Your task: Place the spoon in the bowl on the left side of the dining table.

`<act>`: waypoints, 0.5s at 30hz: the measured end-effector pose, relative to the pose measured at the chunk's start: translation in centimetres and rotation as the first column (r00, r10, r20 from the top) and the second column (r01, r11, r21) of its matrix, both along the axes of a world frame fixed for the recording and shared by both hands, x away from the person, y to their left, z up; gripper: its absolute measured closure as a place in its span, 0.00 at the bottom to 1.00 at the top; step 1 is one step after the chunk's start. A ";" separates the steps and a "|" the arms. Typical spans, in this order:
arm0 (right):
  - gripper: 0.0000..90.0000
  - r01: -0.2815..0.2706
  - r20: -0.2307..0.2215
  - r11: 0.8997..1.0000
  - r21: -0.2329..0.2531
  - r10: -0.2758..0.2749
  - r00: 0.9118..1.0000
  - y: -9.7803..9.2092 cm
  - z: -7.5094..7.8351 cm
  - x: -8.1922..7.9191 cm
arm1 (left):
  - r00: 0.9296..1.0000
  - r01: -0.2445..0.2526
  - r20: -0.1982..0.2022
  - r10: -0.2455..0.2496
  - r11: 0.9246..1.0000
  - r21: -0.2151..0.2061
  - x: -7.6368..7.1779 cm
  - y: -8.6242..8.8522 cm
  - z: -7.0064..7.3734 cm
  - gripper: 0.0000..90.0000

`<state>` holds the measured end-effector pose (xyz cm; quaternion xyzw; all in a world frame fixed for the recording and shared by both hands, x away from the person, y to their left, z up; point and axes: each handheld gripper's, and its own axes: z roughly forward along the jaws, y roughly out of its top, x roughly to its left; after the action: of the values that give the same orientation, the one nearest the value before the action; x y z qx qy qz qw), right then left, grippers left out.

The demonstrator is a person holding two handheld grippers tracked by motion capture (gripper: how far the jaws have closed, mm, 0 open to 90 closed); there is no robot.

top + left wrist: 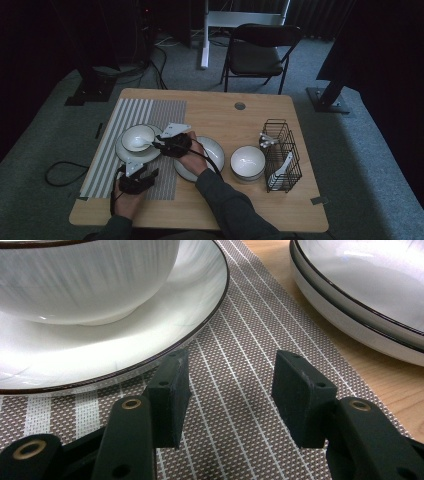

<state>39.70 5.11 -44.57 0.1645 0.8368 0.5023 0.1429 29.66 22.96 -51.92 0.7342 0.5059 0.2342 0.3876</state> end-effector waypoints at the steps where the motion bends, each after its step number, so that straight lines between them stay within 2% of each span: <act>1: 0.74 0.001 0.001 1.000 0.003 -0.001 1.000 -0.2 0.1 -0.2 | 1.000 -0.001 0.001 0.001 1.000 0.000 0.0 0.0 0.0 0.56; 15: 0.69 0.000 0.018 1.000 0.019 0.000 1.000 -2.3 2.2 -2.3 | 1.000 -0.002 -0.001 0.002 1.000 -0.006 0.0 0.1 0.0 0.56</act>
<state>37.35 2.77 -42.42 0.1612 0.8307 0.5117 0.1490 29.71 23.02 -51.93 0.7325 0.5076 0.2330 0.3892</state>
